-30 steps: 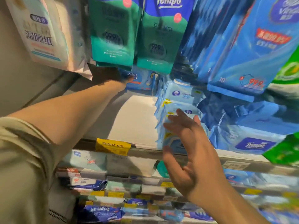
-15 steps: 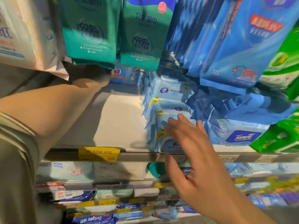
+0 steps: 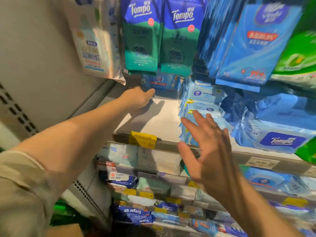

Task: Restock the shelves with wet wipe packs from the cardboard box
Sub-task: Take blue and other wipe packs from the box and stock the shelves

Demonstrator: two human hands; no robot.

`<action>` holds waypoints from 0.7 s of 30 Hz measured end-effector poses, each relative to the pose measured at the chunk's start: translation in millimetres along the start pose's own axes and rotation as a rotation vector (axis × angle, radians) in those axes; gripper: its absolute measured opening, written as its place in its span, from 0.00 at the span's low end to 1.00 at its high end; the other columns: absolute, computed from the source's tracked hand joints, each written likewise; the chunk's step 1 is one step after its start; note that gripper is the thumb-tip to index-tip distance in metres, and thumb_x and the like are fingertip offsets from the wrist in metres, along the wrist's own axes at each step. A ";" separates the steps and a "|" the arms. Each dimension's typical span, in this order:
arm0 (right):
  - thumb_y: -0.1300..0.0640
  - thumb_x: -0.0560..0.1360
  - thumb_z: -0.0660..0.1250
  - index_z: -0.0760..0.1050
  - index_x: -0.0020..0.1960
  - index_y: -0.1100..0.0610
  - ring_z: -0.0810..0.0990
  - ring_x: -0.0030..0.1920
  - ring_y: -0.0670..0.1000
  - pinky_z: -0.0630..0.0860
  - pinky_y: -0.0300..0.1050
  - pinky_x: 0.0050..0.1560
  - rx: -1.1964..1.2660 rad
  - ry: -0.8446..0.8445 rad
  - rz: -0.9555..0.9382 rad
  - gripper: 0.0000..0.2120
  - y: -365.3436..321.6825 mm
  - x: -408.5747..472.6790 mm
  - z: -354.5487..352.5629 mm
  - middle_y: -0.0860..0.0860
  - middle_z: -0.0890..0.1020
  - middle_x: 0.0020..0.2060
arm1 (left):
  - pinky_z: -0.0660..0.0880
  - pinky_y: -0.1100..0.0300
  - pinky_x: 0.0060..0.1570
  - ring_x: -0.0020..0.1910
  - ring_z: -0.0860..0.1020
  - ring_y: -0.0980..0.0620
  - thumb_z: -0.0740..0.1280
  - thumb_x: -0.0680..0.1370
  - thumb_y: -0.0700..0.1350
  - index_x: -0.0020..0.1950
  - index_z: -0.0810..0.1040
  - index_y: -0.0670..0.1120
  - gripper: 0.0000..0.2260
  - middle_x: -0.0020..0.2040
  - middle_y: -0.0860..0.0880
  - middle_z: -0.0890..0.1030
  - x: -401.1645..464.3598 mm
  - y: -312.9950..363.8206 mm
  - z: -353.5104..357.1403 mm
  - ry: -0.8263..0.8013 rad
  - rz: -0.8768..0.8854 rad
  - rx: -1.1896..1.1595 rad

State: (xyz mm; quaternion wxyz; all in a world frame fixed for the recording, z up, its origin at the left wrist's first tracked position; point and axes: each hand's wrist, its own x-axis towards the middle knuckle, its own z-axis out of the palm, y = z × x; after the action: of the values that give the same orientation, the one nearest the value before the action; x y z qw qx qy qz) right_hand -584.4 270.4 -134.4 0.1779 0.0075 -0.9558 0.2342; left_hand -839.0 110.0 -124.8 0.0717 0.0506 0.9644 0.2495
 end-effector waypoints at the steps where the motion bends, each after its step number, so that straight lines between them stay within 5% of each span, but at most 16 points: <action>1: 0.37 0.77 0.57 0.66 0.77 0.40 0.50 0.82 0.49 0.45 0.63 0.79 0.002 -0.002 0.003 0.29 -2.4 -3.2 -3.2 0.43 0.59 0.81 | 0.66 0.47 0.71 0.74 0.69 0.36 0.52 0.84 0.65 0.78 0.65 0.40 0.34 0.77 0.37 0.69 -16.5 2.3 -3.3 0.020 0.011 0.089; 5: 0.37 0.82 0.54 0.56 0.80 0.36 0.38 0.82 0.45 0.37 0.58 0.80 -0.001 -0.137 0.000 0.27 -7.4 -22.3 -23.4 0.38 0.48 0.82 | 0.57 0.41 0.78 0.81 0.58 0.39 0.41 0.71 0.81 0.83 0.59 0.53 0.49 0.83 0.45 0.59 -86.2 -7.5 -3.0 0.034 0.010 0.222; 10: 0.36 0.82 0.54 0.54 0.81 0.36 0.39 0.82 0.48 0.39 0.60 0.80 0.057 -0.201 -0.062 0.28 -8.0 -61.3 -44.9 0.39 0.47 0.82 | 0.59 0.37 0.76 0.79 0.60 0.40 0.47 0.76 0.76 0.82 0.61 0.54 0.41 0.81 0.46 0.65 -207.0 -4.4 11.6 0.210 -0.047 0.193; 15: 0.32 0.80 0.52 0.56 0.80 0.35 0.43 0.83 0.53 0.45 0.66 0.79 0.095 -0.283 -0.107 0.29 -4.3 -111.6 -36.1 0.41 0.49 0.83 | 0.62 0.38 0.75 0.78 0.64 0.40 0.44 0.74 0.79 0.81 0.61 0.55 0.43 0.79 0.49 0.68 -322.6 -31.9 44.0 0.308 -0.161 0.176; 21: 0.31 0.79 0.53 0.55 0.80 0.35 0.43 0.83 0.54 0.45 0.66 0.80 0.199 -0.498 -0.227 0.30 -36.1 -172.0 -2.3 0.41 0.48 0.83 | 0.66 0.42 0.74 0.76 0.67 0.41 0.43 0.67 0.84 0.81 0.63 0.54 0.52 0.77 0.46 0.71 -466.8 -106.2 64.4 0.344 -0.506 0.046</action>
State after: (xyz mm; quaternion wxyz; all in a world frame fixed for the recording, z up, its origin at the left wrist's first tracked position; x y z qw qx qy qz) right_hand -419.0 227.4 -175.5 -0.0385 0.1892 -0.9354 0.2962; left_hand -375.4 -14.1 -179.6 -0.0338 -0.2324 0.9498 0.2067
